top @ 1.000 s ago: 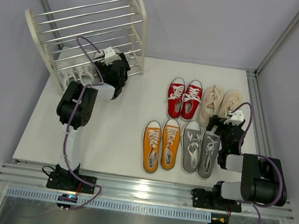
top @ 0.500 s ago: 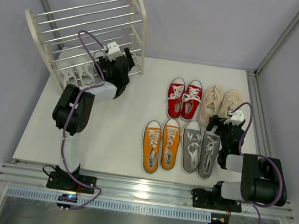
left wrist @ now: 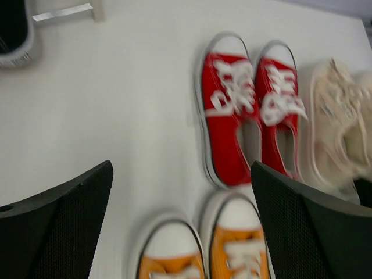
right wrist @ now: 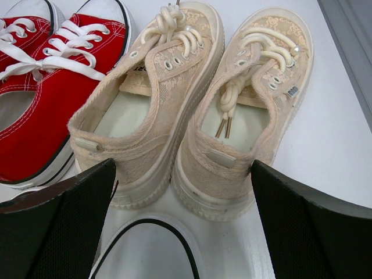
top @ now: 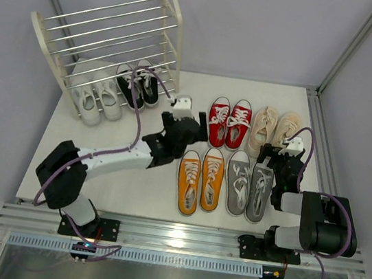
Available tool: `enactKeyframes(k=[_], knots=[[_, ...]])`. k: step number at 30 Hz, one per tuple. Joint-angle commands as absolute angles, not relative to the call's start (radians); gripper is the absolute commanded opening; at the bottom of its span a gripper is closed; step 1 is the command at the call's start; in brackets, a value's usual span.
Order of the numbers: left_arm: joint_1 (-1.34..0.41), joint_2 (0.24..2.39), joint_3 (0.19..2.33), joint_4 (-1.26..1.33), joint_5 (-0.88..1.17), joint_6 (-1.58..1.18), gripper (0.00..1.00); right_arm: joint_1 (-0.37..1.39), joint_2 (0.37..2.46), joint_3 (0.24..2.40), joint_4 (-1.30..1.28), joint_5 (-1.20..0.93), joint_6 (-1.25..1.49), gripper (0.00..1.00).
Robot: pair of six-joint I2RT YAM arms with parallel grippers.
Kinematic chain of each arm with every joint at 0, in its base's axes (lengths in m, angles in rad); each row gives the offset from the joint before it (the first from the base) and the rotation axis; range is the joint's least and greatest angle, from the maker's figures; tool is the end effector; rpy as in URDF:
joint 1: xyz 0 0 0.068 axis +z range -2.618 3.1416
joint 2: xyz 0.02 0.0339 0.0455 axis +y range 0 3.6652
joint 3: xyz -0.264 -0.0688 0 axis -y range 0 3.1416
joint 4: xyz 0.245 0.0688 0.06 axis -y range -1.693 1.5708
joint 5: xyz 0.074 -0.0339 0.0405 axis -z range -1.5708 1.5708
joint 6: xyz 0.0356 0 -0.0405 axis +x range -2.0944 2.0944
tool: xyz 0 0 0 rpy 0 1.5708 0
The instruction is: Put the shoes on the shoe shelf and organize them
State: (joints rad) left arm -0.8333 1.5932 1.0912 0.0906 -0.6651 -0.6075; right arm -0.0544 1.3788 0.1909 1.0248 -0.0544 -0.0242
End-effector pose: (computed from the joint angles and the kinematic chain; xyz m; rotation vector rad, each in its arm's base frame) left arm 0.2604 -0.2539 0.2713 -0.2080 1.8922 -0.3200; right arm 0.2247 -0.0103 0.1500 -0.0139 1.7336 -0.0107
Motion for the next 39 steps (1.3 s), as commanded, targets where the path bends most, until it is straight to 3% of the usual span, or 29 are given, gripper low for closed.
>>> enactKeyframes(k=[1, 6, 14, 39], knots=[[-0.997, 1.520, 1.046, -0.217, -0.770, -0.836, 0.97, -0.054, 1.365, 0.207, 1.111, -0.057, -0.015, 0.97], [-1.201, 1.535, 1.060, -0.452, -0.940, -1.162, 0.97, -0.054, 1.367, 0.209, 1.112, -0.057, -0.017, 0.97], [-1.345, 1.701, 1.209, -0.607, -0.948, -1.305, 0.96, -0.052, 1.365, 0.209, 1.111, -0.057, -0.017, 0.97], [-1.451, 1.770, 1.296, -0.724, -0.868, -1.494, 0.91, -0.054, 1.365, 0.207, 1.111, -0.057, -0.017, 0.97]])
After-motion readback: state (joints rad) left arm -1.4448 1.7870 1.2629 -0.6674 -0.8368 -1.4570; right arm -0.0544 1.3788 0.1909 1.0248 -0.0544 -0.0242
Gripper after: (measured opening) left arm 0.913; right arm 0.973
